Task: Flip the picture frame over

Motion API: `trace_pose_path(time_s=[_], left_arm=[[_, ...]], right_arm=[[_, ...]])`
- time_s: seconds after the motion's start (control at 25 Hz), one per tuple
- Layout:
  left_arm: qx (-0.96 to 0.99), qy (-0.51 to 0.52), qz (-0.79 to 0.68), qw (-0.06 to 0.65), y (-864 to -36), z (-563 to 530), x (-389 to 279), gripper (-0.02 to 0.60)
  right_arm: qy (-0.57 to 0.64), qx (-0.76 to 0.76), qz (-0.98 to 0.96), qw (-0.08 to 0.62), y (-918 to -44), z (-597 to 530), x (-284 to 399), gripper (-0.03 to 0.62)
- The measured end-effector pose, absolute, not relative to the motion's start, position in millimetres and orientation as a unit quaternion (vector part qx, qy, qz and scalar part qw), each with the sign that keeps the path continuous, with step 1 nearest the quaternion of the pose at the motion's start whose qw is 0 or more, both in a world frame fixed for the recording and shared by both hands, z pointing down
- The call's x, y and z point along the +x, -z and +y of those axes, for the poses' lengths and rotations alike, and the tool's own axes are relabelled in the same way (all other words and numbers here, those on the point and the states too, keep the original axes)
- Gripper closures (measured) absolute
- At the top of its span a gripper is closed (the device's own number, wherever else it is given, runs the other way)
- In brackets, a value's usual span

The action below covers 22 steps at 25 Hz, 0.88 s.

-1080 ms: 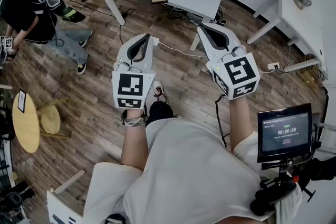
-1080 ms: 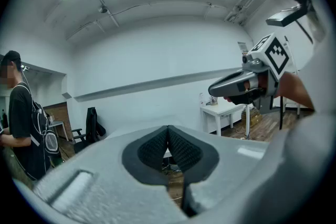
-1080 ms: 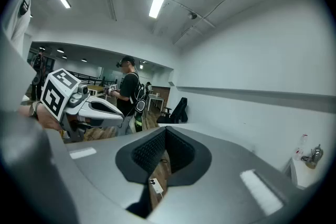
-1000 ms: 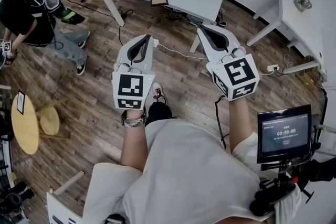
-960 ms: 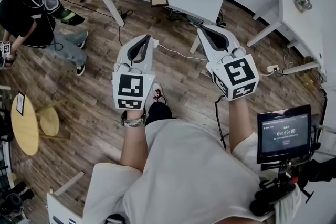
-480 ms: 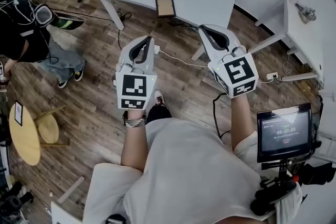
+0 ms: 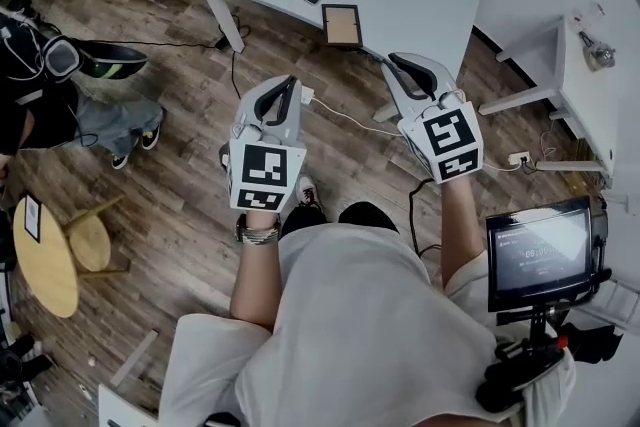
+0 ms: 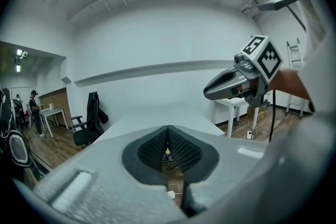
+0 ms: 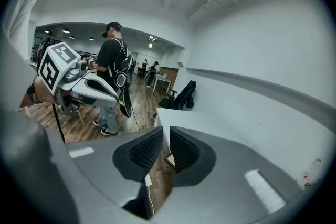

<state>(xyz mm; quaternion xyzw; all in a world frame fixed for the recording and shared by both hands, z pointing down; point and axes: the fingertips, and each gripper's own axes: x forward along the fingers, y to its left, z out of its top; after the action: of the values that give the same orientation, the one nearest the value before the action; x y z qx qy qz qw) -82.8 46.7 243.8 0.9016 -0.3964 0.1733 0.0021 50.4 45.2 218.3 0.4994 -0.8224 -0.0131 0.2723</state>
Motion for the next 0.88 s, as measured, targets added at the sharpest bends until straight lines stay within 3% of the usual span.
trace_pose_path(time_s=[0.36,0.88], left_arm=[[0.895,-0.194,-0.4,0.035,-272,22,-90,0.578],[0.866,-0.222,-0.438,0.094,-334,-18,-91,0.578]], right_arm=[[-0.01,0.475,-0.82,0.32,-270,4,45,0.498],[-0.032,0.42,-0.823,0.383,-363,-63,55,0.476]])
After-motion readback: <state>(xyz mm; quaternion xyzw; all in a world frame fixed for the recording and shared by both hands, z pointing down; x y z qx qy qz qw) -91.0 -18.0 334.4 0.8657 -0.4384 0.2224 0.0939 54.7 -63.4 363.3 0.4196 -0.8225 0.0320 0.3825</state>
